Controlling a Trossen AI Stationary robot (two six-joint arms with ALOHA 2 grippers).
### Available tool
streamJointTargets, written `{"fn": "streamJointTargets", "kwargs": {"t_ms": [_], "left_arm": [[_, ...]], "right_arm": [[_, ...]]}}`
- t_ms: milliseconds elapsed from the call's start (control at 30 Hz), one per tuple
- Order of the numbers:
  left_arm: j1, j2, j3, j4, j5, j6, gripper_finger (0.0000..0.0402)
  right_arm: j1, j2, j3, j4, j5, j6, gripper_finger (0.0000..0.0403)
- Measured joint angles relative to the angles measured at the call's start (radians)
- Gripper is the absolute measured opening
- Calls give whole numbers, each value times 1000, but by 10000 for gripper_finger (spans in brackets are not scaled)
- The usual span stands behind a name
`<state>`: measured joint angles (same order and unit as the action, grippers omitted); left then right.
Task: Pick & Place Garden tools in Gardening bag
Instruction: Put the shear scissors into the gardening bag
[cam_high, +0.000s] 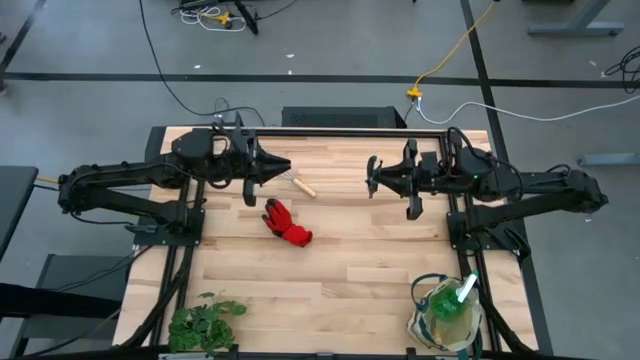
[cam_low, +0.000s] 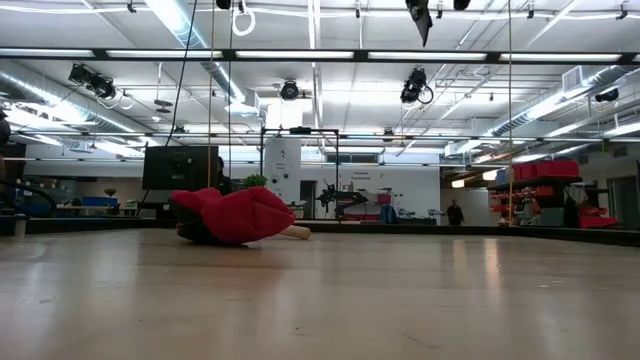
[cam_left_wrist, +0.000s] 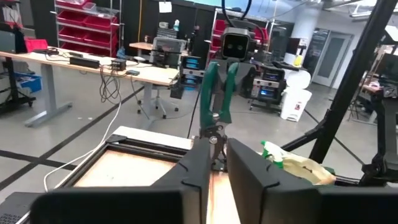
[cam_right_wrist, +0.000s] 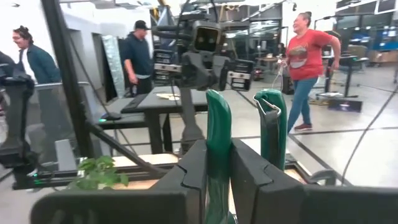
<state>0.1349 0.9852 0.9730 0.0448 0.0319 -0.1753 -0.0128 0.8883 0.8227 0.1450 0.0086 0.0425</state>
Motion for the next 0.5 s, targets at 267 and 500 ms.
{"fn": "streamJointTargets", "kwargs": {"t_ms": [267,500], "left_arm": [[-10,0,0,1,0,3,10],[-44,0,0,1,0,5,8]], "right_arm": [[83,0,0,-6,-14,0,44],[146,-12,-1,-7,-119,16,44]]}}
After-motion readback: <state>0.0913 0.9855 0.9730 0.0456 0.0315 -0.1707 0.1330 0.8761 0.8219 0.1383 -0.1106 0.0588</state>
